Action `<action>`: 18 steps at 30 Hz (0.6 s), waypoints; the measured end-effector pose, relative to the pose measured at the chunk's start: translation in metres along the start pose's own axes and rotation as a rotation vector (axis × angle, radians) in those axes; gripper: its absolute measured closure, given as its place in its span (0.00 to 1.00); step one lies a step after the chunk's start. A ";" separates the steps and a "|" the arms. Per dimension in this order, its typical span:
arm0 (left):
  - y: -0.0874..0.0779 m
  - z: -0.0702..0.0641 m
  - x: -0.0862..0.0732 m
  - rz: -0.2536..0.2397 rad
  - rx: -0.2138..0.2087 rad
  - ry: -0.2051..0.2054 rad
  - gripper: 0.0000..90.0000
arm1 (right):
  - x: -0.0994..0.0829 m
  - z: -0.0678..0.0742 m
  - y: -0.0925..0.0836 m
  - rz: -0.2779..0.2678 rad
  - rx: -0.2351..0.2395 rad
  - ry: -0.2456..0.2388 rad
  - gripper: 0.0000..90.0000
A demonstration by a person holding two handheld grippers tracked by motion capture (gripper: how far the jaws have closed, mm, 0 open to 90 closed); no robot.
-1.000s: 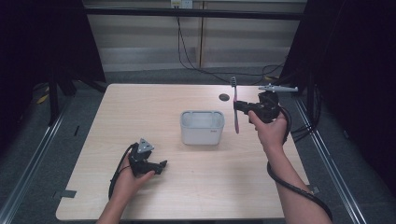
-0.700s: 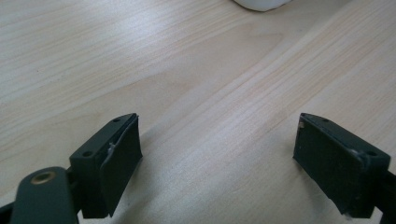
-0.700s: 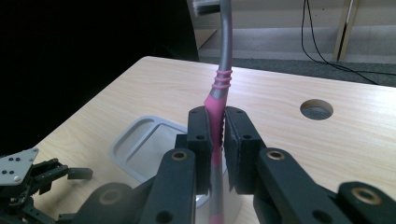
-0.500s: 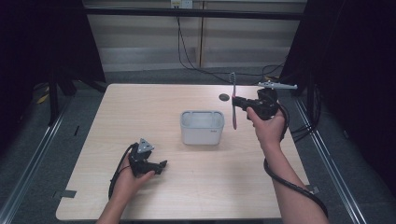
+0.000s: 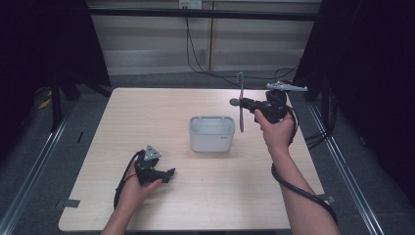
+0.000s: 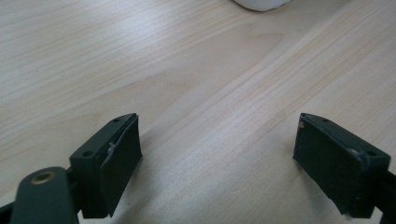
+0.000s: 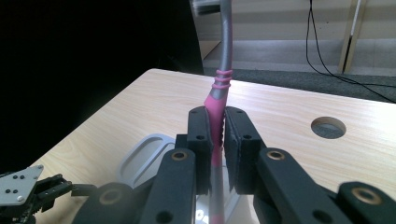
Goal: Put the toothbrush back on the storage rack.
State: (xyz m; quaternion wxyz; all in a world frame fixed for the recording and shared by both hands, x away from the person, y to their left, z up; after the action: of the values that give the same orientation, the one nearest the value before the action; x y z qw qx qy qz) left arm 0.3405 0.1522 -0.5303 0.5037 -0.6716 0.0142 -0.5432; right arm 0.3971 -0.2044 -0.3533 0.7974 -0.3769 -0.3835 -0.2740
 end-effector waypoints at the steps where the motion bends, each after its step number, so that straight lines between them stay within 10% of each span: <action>1: 0.000 0.000 0.000 0.000 0.000 0.000 0.16 | 0.000 0.001 0.001 0.001 -0.002 -0.001 0.90; 18: 0.000 0.000 0.000 -0.002 -0.001 -0.004 0.16 | 0.002 0.006 0.012 -0.021 0.002 -0.006 0.90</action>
State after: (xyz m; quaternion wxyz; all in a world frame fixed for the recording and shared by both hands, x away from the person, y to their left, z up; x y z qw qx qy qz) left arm 0.3404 0.1520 -0.5303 0.5027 -0.6730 0.0128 -0.5424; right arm 0.4045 -0.1931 -0.3539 0.7937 -0.3729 -0.3899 -0.2809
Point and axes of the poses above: each handheld gripper's, and its own axes: y roughly forward along the jaws, x roughly out of its top, z roughly to its left, the point moved 3 cm from there along y, roughly forward along the jaws, and after that the axes turned 9 degrees about y, right-handed, at the moved point
